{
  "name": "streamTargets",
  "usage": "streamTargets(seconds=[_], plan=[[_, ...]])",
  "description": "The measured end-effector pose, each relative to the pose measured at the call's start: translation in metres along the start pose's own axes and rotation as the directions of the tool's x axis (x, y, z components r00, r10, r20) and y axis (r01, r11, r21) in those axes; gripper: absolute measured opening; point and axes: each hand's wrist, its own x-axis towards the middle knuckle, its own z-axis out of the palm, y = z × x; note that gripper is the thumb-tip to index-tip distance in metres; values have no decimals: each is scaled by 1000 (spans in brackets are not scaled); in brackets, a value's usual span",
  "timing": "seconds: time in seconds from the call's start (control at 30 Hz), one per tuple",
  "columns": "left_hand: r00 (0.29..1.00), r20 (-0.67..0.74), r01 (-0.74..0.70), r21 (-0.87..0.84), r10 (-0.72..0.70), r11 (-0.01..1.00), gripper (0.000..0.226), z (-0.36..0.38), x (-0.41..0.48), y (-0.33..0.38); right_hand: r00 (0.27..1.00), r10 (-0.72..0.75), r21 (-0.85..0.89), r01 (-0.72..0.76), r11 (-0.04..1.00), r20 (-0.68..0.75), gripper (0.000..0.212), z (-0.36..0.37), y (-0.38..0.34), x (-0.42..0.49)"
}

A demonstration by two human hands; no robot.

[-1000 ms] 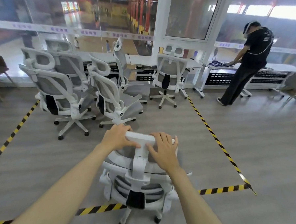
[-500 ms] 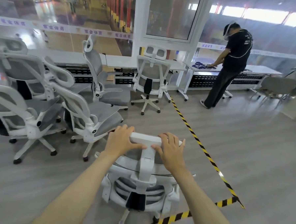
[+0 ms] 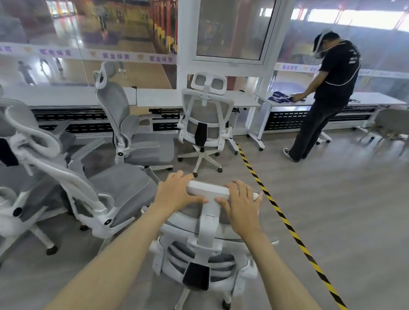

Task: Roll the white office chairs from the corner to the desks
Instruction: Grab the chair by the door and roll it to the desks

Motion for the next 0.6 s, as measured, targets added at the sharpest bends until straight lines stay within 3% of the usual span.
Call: streamTargets(seconds=[0.2,0.3,0.47,0.6], plan=[[999,10,45,-76,-44,996,100,13,107,10,1000,9,-18,-8,1000,18,61,24,44,107],[996,50,80,-140,-74,987,83,17,154,11,999,4,-28,-3,1000,37,60,40,64,159],[994,-41,93,-206,-104,974,71,29,198,8,986,-21,13,19,1000,163,59,50,91,240],[985,98,168,-304,-145,938,56,41,237,-4,984,19,19,-22,1000,178,66,66,107,289]])
